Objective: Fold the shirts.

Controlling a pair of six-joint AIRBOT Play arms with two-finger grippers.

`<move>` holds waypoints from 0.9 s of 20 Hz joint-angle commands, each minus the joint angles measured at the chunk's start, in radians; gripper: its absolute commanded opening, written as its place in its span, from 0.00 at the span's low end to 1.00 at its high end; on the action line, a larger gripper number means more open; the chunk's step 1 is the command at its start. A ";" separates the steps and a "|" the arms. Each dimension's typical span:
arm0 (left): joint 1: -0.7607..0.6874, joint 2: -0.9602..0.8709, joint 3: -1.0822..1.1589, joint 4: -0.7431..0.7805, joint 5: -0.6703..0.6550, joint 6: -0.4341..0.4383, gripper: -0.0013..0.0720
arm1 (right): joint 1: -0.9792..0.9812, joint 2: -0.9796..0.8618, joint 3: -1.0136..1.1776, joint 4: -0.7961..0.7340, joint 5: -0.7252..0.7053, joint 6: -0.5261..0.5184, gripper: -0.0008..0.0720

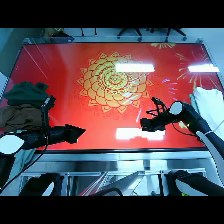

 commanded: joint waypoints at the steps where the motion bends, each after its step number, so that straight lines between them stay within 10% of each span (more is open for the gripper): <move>1: -0.001 0.001 0.000 0.001 0.001 0.001 0.03 | 0.001 0.001 0.000 0.000 0.000 0.000 0.04; 9: 0.012 0.001 0.002 0.031 0.025 -0.007 0.03 | 0.001 0.001 0.000 0.000 0.000 0.000 0.04; 15: 0.244 -0.188 0.297 0.453 -0.085 -0.154 0.06 | 0.001 0.001 0.000 0.000 0.000 0.000 0.04; 16: 0.290 -0.248 0.375 0.504 -0.080 -0.131 0.61 | 0.001 0.001 0.000 0.000 0.000 0.000 0.04; 17: 0.330 -0.313 0.452 0.551 -0.072 -0.121 0.96 | 0.001 0.001 0.000 0.000 0.000 0.000 0.04; 18: 0.362 -0.378 0.525 0.594 -0.065 -0.094 0.96 | 0.001 0.001 0.000 0.000 0.000 0.000 0.04</move>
